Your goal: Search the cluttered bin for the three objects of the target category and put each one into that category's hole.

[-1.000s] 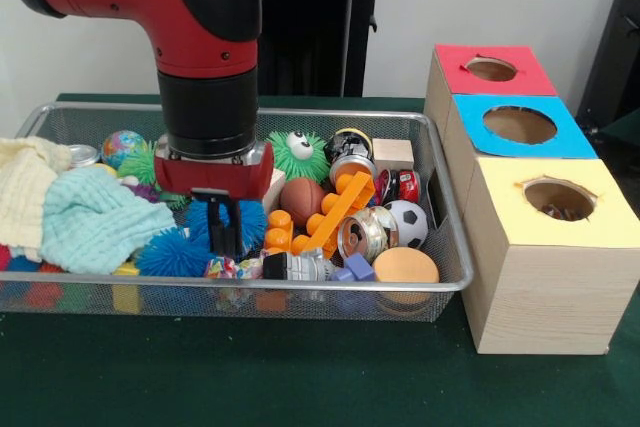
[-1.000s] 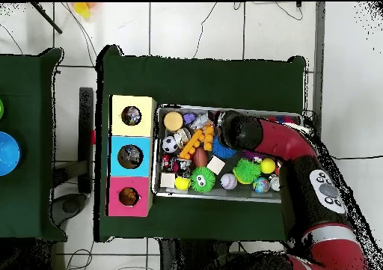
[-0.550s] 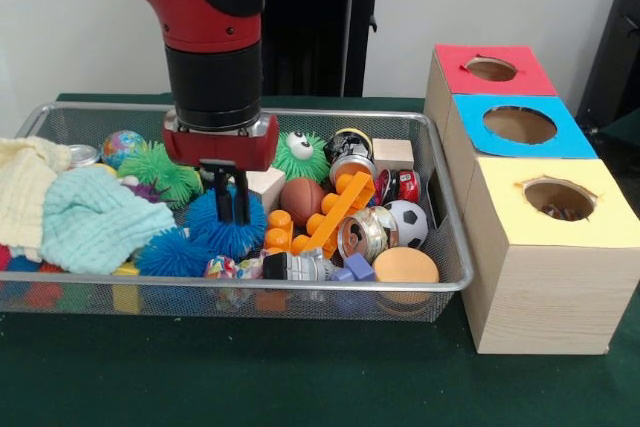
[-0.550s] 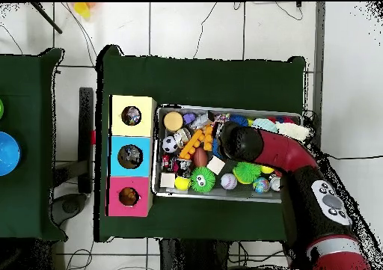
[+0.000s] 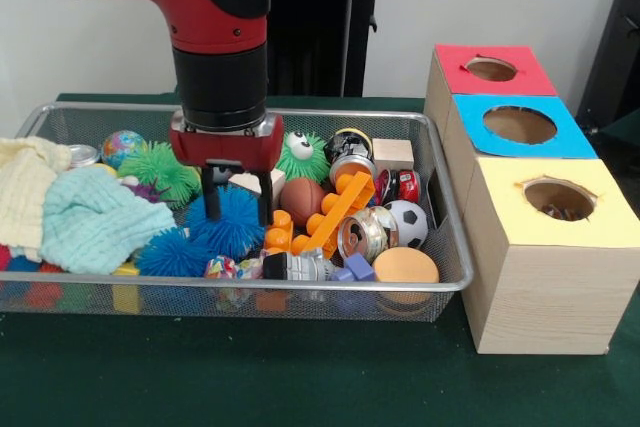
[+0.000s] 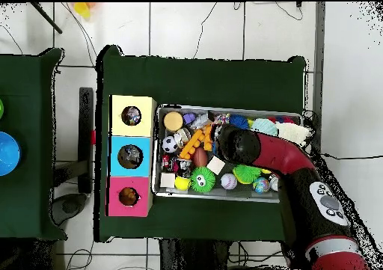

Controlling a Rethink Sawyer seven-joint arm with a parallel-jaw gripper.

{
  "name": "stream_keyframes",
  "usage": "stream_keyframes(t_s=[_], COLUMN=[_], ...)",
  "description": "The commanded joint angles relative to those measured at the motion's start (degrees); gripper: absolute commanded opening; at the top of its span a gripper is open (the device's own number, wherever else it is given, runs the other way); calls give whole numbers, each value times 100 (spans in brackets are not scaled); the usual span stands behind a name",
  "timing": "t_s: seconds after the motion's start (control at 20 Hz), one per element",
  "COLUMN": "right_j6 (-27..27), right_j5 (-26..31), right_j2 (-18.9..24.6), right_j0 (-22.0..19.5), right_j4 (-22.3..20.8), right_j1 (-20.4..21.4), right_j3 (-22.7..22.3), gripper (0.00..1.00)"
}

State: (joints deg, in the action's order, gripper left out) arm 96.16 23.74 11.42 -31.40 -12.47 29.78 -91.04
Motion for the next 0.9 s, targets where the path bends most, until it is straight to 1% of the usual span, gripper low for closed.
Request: stream_keyframes(t_s=[0.05,0.4,0.9], right_j6=[683,689,576], right_j5=[-654,-1036,-1052], right_j2=[54,-69,-62], right_j0=[33,76,123], right_j4=[-166,-170,-76], right_j1=[-240,-607,-777], right_j3=[-177,105,263], gripper=[100,100,100])
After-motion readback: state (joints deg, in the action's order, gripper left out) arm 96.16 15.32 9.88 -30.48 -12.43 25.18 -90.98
